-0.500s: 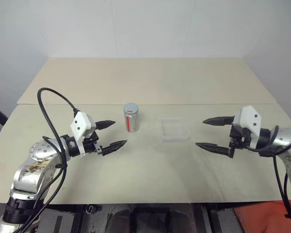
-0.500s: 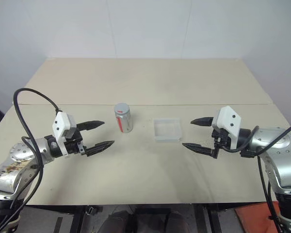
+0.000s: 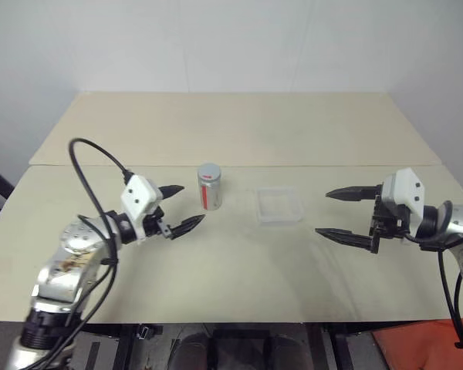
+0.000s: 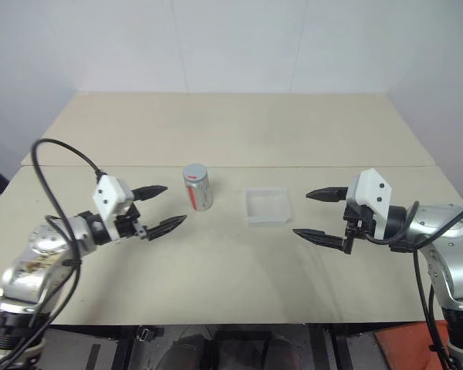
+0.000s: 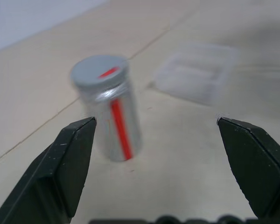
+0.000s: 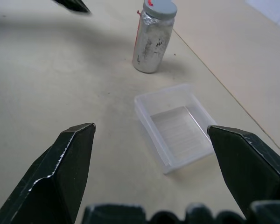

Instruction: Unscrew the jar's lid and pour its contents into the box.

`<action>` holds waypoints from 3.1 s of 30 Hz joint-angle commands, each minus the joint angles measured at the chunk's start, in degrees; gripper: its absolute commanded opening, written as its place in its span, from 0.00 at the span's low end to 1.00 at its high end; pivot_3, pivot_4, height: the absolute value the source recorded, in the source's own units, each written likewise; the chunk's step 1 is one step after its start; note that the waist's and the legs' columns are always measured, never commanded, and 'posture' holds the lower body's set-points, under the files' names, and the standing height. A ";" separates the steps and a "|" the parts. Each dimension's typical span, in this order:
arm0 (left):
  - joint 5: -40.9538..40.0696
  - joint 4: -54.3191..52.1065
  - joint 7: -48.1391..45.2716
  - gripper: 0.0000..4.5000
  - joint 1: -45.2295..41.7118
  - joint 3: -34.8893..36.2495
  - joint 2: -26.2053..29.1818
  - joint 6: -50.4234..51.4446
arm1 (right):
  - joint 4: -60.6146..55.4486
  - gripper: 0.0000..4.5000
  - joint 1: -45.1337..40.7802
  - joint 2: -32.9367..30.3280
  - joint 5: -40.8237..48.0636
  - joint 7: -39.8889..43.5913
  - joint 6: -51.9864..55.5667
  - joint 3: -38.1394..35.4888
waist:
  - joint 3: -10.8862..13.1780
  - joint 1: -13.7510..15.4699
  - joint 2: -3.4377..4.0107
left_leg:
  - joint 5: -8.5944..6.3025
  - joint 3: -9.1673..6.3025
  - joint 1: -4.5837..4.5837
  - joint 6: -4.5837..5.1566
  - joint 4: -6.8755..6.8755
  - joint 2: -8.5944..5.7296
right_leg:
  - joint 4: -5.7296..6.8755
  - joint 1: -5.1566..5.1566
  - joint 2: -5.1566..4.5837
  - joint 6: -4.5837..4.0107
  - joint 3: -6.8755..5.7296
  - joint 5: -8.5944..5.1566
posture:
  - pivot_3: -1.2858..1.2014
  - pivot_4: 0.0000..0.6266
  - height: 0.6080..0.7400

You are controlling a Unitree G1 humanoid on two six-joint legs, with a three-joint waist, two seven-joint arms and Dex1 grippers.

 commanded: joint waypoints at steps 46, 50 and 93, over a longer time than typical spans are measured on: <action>15.23 20.76 26.63 0.58 -13.10 -3.47 -25.65 -13.53 | -2.66 1.00 -1.60 -1.06 0.84 -0.67 -3.60 -3.26 | 0.02 0.36 -0.04 | -0.02 -0.02 -0.03 0.04 0.05 -0.01 | -0.01 -0.01 -0.04 0.01 -0.04 0.02 | 0.52 0.24 1.00; 15.86 22.67 26.24 0.45 -13.99 -4.08 -25.86 -14.79 | -3.18 1.00 -1.22 -1.10 1.01 -0.82 -3.41 -3.52 | 0.02 0.38 -0.04 | -0.02 -0.02 -0.03 0.04 0.05 -0.02 | -0.01 -0.01 -0.04 0.01 -0.04 0.02 | 0.52 0.24 1.00; -6.63 30.11 -36.62 0.45 -30.46 -5.40 -7.37 -10.76 | -3.01 1.00 -33.23 22.64 7.56 -25.77 25.79 16.82 | 0.01 -0.84 -0.01 | 0.02 -0.05 -0.26 -0.01 0.02 -0.11 | 0.01 -0.25 0.05 0.01 -0.22 0.01 | 0.52 0.24 1.00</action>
